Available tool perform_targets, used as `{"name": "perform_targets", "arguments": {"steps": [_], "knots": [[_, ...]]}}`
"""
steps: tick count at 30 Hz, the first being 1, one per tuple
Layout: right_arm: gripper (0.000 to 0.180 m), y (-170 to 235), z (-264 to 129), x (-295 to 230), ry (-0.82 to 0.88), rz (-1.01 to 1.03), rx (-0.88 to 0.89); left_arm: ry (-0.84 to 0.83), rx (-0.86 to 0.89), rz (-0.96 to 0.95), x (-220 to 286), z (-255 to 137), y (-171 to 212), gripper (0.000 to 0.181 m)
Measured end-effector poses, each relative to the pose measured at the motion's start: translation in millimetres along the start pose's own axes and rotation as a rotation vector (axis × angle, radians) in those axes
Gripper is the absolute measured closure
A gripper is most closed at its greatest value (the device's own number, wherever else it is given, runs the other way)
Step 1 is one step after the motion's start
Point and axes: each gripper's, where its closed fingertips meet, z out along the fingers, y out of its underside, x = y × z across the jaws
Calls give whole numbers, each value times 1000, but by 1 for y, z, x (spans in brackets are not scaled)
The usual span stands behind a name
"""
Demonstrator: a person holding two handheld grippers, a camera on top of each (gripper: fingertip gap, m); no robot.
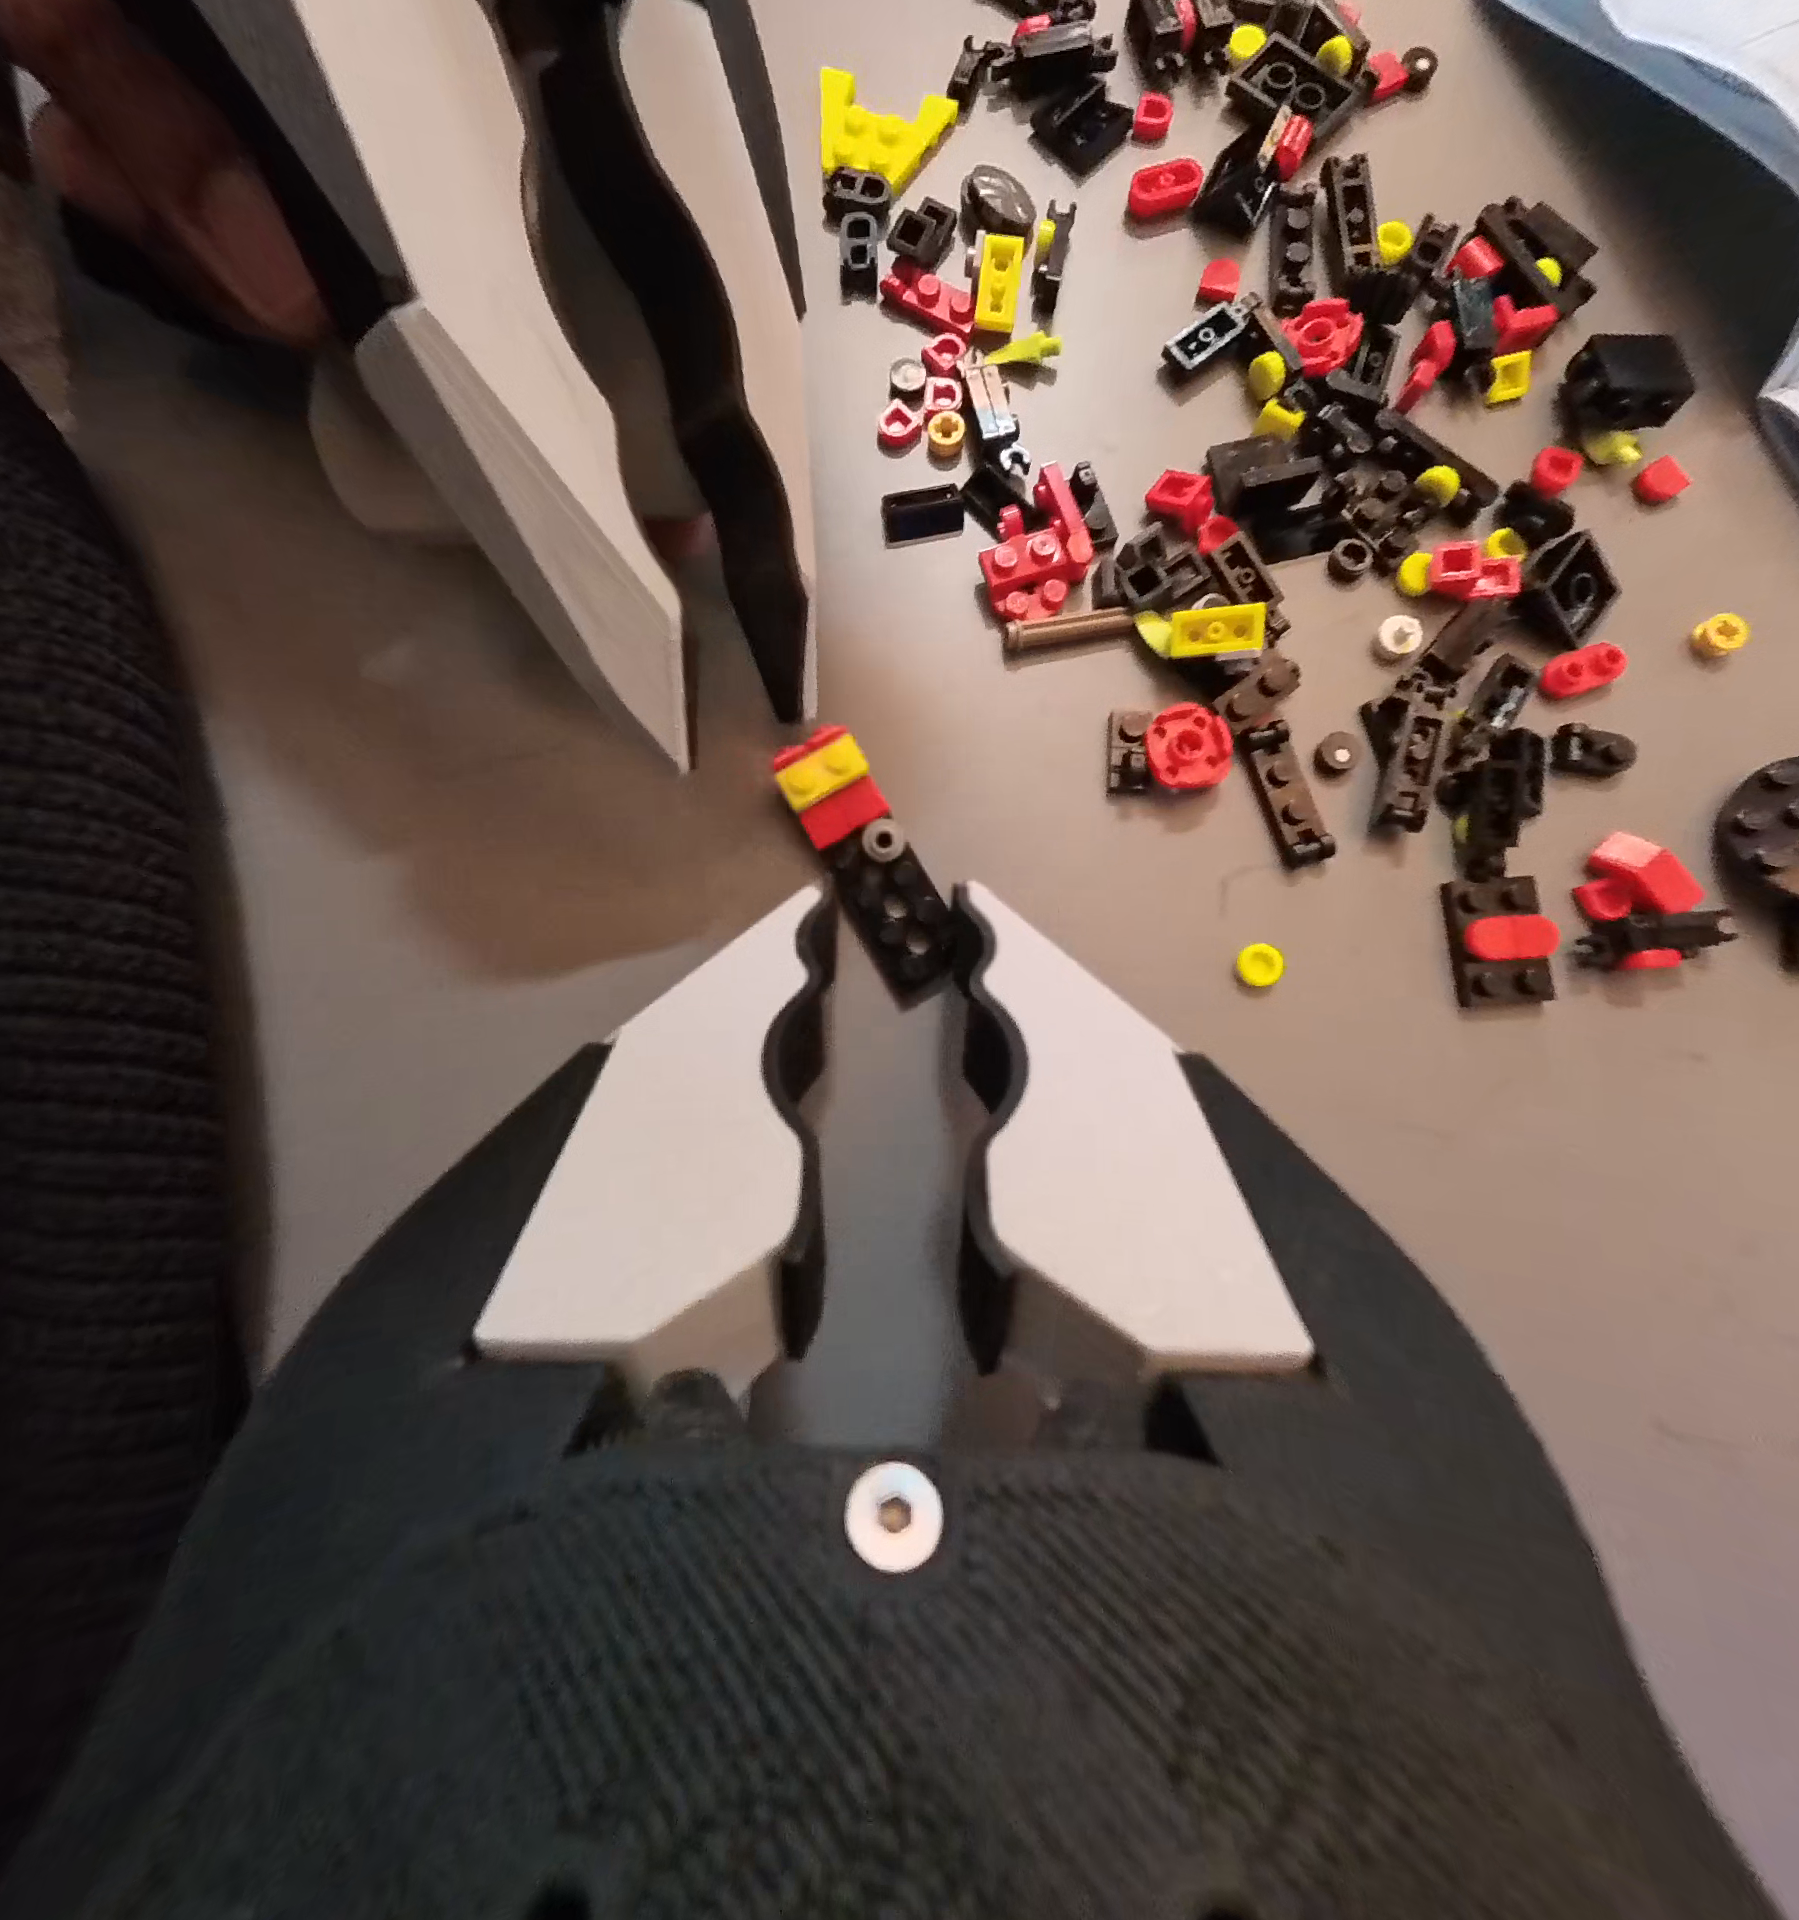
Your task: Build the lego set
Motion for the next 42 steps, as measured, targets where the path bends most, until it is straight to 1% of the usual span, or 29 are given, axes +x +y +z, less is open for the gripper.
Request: {"name": "perform_targets", "arguments": {"steps": [3,8,10,15,20,22,24,27,31,32,33,34,35,38,42], "knots": [[163,1,-1,-3,-9,-15,-4,15,-10,5,4,-1,3,155],[164,1,-3,-8,-20,-30,-6,41,21,-42,5,-8,-1,145],[165,-6,-6,-8,-8,-38,25,34,22,-67,2,-9,0,144],[165,-26,-13,-13,23,-87,120,131,53,-188,8,-12,-4,139],[165,-38,-18,-17,43,-133,180,151,81,-251,5,-15,-8,143],[165,-44,-23,-18,46,-139,222,205,99,-289,10,-17,-11,146],[165,-47,-25,-19,38,-135,242,275,133,-335,15,-21,-17,155],[165,-48,-25,-19,27,-126,255,291,153,-357,12,-24,-19,168],[165,-48,-25,-21,6,-112,270,310,159,-359,14,-26,-20,169],[165,-49,-25,-22,-10,-96,277,314,162,-354,14,-26,-21,170],[161,-49,-25,-22,-26,-70,287,321,164,-346,15,-27,-21,170],[154,-50,-26,-21,-44,-36,299,330,165,-334,17,-28,-22,170],[151,-51,-28,-20,-68,3,313,340,166,-318,20,-28,-23,171],[153,-57,-38,-19,-184,140,387,342,170,-251,26,-30,-25,171],[155,-67,-54,-28,-415,328,483,271,169,-84,28,-32,-24,172]]}}
